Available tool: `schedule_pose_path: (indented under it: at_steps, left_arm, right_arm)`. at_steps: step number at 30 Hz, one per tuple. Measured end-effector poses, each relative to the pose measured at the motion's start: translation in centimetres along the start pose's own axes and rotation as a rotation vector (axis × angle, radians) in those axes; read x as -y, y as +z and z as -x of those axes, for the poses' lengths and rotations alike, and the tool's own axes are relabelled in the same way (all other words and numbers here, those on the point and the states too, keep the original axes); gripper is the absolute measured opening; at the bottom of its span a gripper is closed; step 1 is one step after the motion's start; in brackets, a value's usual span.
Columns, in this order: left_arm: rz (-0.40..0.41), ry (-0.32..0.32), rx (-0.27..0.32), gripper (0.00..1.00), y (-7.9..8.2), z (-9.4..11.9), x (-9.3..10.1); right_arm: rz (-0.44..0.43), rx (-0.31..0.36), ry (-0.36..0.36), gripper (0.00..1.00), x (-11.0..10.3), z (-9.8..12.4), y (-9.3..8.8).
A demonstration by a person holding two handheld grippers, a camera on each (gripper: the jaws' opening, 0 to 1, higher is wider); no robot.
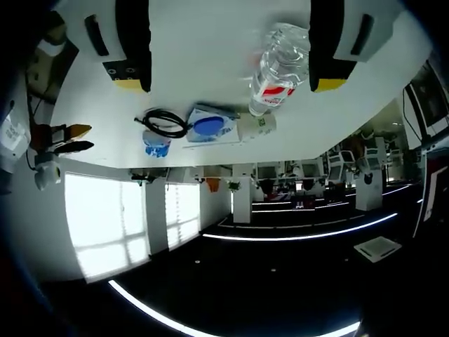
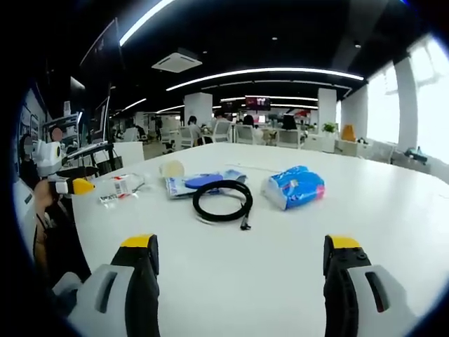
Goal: Arrange the tabletop items into an orderly group along one side of the table until the central work area is clear of visible clutter.
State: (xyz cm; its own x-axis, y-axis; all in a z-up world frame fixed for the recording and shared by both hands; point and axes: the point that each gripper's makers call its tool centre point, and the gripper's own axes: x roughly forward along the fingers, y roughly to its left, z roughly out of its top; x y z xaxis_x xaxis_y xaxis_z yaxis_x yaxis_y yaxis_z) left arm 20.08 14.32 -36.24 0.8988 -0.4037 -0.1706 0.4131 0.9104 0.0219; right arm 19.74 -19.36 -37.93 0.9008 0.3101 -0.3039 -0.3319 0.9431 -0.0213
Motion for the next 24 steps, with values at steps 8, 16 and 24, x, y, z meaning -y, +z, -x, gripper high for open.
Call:
schedule_pose_path:
  at_steps: [8,16,24]
  left_arm:
    - [0.003,0.004,-0.011,0.92,-0.30,0.08,-0.29]
    - [-0.013,0.003,-0.021,0.90,-0.25,0.14,-0.46]
    - [-0.032,0.005,-0.025,0.89,-0.06,0.02,-0.76]
  right_arm:
    - [-0.007,-0.004,0.002,0.94,-0.11,-0.03,-0.20]
    - [-0.003,-0.019,0.008,0.92,-0.24,-0.16,-0.52]
    - [-0.001,-0.024,0.012,0.91,-0.31,-0.18,-0.67]
